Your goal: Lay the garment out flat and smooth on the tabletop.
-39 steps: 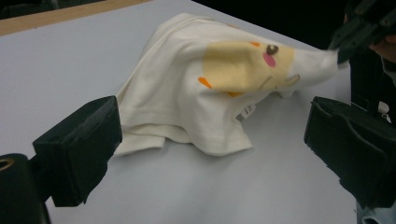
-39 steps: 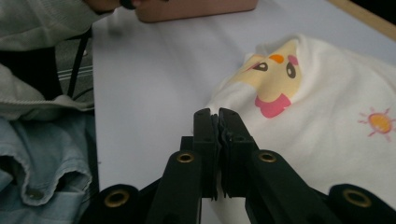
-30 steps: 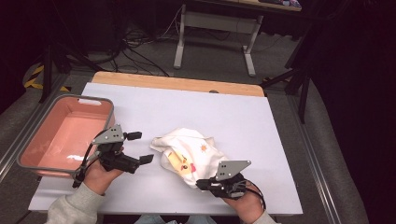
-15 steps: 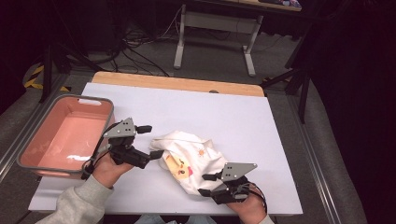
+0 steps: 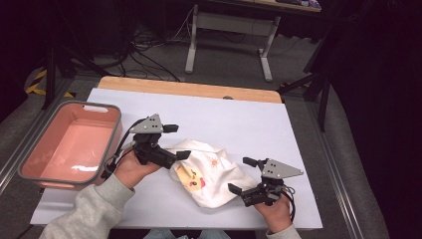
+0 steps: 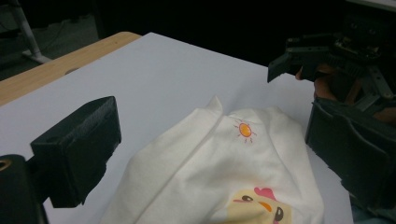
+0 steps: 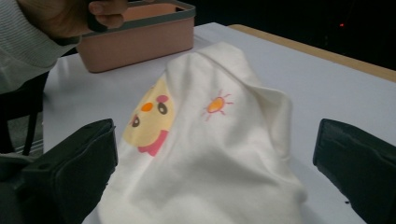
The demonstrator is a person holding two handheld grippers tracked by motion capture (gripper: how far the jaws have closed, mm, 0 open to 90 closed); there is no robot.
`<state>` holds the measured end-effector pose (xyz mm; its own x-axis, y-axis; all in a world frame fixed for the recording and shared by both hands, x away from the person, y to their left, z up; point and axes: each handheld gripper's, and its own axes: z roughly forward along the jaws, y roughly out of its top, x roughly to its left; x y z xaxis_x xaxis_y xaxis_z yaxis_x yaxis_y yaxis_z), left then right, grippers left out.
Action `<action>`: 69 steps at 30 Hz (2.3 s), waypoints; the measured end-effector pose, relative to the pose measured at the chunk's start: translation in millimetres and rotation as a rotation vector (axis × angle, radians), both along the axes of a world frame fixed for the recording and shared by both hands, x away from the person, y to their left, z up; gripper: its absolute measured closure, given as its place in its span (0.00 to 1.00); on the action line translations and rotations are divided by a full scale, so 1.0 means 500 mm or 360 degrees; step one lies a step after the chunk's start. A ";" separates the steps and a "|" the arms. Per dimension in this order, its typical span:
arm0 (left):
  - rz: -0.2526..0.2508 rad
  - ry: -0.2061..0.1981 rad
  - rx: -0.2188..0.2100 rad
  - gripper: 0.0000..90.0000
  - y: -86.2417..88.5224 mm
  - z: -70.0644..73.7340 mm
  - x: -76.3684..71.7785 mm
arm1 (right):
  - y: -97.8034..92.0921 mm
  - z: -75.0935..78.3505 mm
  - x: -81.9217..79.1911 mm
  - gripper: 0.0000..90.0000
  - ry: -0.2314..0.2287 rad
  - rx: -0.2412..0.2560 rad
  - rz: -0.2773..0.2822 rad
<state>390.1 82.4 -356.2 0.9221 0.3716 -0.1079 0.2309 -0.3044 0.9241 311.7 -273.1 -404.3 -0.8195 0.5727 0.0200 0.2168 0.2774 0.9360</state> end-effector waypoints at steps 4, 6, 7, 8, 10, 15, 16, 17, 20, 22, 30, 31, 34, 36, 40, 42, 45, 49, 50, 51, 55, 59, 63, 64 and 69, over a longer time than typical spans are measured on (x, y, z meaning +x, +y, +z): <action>-0.0035 0.0003 0.0060 0.06 -0.035 0.006 0.012 | -0.033 -0.006 0.003 0.00 -0.0040 0.0018 -0.0117; -0.0047 0.0019 0.0083 0.07 -0.050 0.009 0.019 | -0.046 -0.010 0.005 0.00 -0.0033 0.0022 -0.0162; -0.0058 0.0020 0.0083 0.08 -0.058 0.009 0.023 | -0.052 -0.012 0.006 0.00 -0.0036 0.0024 -0.0180; -0.0064 0.0025 0.0093 0.08 -0.065 0.010 0.026 | -0.057 -0.013 0.007 0.00 -0.0034 0.0023 -0.0197; -0.0082 0.0034 0.0120 0.09 -0.081 0.010 0.032 | -0.065 -0.015 0.008 0.01 -0.0021 0.0018 -0.0217; -0.0117 0.0039 0.0191 0.13 -0.117 0.005 0.046 | -0.076 -0.015 0.008 0.03 -0.0009 0.0011 -0.0236; -0.0126 0.0045 0.0204 0.14 -0.123 0.004 0.050 | -0.078 -0.015 0.008 0.04 -0.0008 0.0009 -0.0240; -0.0132 0.0055 0.0211 0.15 -0.130 0.002 0.053 | -0.079 -0.015 0.008 0.04 -0.0008 0.0011 -0.0241; -0.0161 0.0063 0.0230 0.17 -0.147 -0.001 0.060 | -0.082 -0.014 0.007 0.05 -0.0006 0.0018 -0.0238; -0.0166 0.0077 0.0234 0.18 -0.152 -0.001 0.062 | -0.084 -0.014 0.007 0.05 -0.0004 0.0023 -0.0239; -0.0203 0.0153 0.0337 0.23 -0.200 -0.017 0.080 | -0.093 -0.012 0.007 0.05 -0.0006 0.0037 -0.0245; -0.0205 0.0159 0.0350 0.25 -0.204 -0.020 0.082 | -0.093 -0.013 0.007 0.05 -0.0004 0.0039 -0.0243; -0.0188 0.0179 0.0399 0.31 -0.213 -0.026 0.088 | -0.093 -0.015 0.008 0.05 0.0012 0.0048 -0.0220; -0.0190 0.0204 0.0433 0.35 -0.218 -0.031 0.094 | -0.091 -0.016 0.008 0.06 0.0024 0.0045 -0.0207; -0.0210 0.0236 0.0482 0.40 -0.229 -0.041 0.102 | -0.088 -0.018 0.009 0.06 0.0031 0.0034 -0.0196; -0.0211 0.0246 0.0508 0.41 -0.233 -0.046 0.105 | -0.089 -0.018 0.009 0.06 0.0031 0.0043 -0.0193; -0.0226 0.0287 0.0556 0.46 -0.238 -0.056 0.109 | -0.090 -0.020 0.011 0.06 0.0042 0.0058 -0.0182; -0.0245 0.0313 0.0643 0.51 -0.246 -0.071 0.111 | -0.089 -0.020 0.010 0.06 0.0044 0.0059 -0.0172; -0.0245 0.0313 0.0643 0.52 -0.246 -0.071 0.111 | -0.089 -0.020 0.010 0.06 0.0044 0.0059 -0.0172; -0.0245 0.0317 0.0660 0.52 -0.247 -0.073 0.111 | -0.088 -0.020 0.010 0.06 0.0041 0.0062 -0.0169; -0.0261 0.0317 0.0706 0.73 -0.249 -0.076 0.109 | -0.089 -0.021 0.010 0.06 0.0044 0.0058 -0.0166; -0.0272 0.0298 0.0724 0.91 -0.248 -0.073 0.105 | -0.087 -0.023 0.011 0.06 0.0054 0.0044 -0.0162; -0.0252 0.0274 0.0700 0.93 -0.245 -0.068 0.102 | -0.086 -0.023 0.011 0.07 0.0058 0.0042 -0.0158; -0.0245 0.0262 0.0672 0.94 -0.242 -0.061 0.100 | -0.086 -0.023 0.011 0.07 0.0057 0.0043 -0.0159; -0.0207 0.0205 0.0580 0.94 -0.225 -0.037 0.095 | -0.088 -0.021 0.009 0.07 0.0054 0.0055 -0.0164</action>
<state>437.4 -30.0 -374.7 0.9515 0.2879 -0.1084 0.2757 -0.6412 0.7162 316.4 -316.9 -414.7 -0.7548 0.6524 0.0681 0.2743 0.2197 0.9362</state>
